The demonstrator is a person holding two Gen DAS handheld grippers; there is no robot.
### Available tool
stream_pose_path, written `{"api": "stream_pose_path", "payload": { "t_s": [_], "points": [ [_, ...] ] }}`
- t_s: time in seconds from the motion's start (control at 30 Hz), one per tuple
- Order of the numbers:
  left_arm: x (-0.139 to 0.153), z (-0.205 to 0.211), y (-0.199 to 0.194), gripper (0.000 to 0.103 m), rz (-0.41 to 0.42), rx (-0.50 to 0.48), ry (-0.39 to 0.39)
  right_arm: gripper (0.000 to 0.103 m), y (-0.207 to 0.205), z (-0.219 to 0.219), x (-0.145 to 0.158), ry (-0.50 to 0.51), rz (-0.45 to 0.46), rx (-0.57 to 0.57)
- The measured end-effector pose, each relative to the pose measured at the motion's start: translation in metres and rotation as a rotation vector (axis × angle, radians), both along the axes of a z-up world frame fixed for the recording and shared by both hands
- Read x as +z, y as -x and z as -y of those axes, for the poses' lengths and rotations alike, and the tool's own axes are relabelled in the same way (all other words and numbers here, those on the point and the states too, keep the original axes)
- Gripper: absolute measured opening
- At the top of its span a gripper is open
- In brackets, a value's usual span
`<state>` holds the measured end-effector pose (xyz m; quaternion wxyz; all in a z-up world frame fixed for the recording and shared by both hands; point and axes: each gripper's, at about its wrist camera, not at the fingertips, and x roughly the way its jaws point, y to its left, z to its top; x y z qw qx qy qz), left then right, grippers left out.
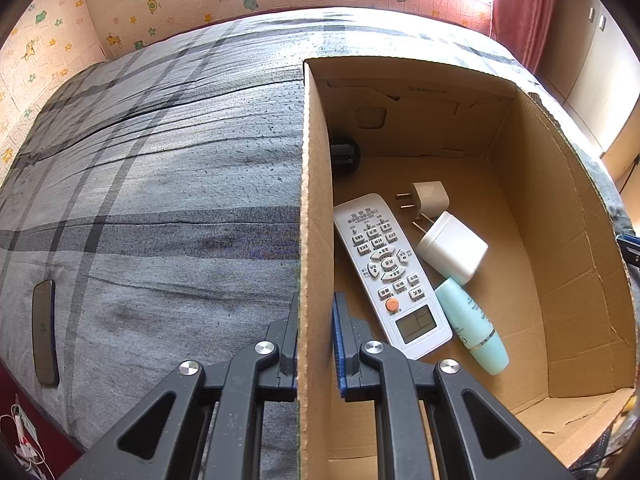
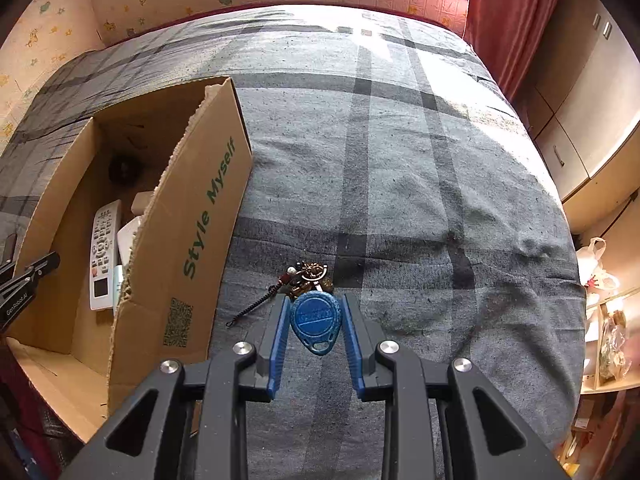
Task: Organize rigid objects
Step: 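Carry the blue key tag with the right gripper over the box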
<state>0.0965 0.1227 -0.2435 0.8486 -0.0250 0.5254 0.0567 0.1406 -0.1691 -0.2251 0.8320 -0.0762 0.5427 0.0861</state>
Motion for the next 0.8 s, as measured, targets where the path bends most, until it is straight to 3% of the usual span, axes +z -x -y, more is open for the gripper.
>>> {"api": "stream_pose_path", "payload": {
  "t_s": [0.4,0.8],
  "points": [
    [-0.001,-0.001,0.000,0.013,0.000,-0.001,0.001,0.027,-0.001,-0.046,0.039,-0.030,0.049,0.104],
    [0.000,0.000,0.000,0.013,0.000,-0.001,0.003,0.027,-0.019,-0.104,0.048,-0.078,0.022,0.239]
  ]
}}
